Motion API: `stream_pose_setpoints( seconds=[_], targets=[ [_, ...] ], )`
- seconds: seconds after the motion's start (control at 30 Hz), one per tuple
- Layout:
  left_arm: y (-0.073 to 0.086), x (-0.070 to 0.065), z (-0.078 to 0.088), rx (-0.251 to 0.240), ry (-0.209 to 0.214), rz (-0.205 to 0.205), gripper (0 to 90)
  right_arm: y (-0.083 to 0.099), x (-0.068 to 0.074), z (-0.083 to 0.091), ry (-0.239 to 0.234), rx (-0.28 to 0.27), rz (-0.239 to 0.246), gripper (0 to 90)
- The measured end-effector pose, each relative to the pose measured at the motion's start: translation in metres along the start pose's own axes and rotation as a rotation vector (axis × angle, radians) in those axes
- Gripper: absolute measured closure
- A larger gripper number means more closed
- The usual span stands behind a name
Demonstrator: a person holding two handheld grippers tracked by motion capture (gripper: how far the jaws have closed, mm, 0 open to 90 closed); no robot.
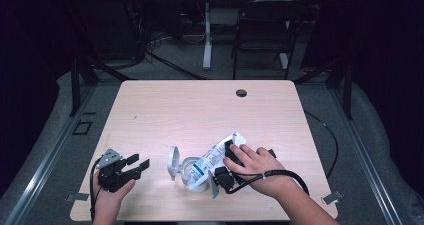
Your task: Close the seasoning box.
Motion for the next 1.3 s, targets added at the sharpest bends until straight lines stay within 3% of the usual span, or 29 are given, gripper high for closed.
stream_pose_setpoints(
  seconds=[1.3],
  targets=[
    [-0.0002, 0.0008, 0.0012, 0.005, 0.002, 0.000, 47.8, -0.0014, -0.0031, 0.0036, 0.006, 0.013, 0.026, 71.9]
  ],
)
Point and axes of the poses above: each handheld gripper's, and its own axes: z roughly backward along the jaws, y roughly out of its underside, x roughly to its left, the point moved 8 cm from there along -z, roughly forward along the jaws, and after that the axes turned 1 degree about z, right-handed, at the moved point
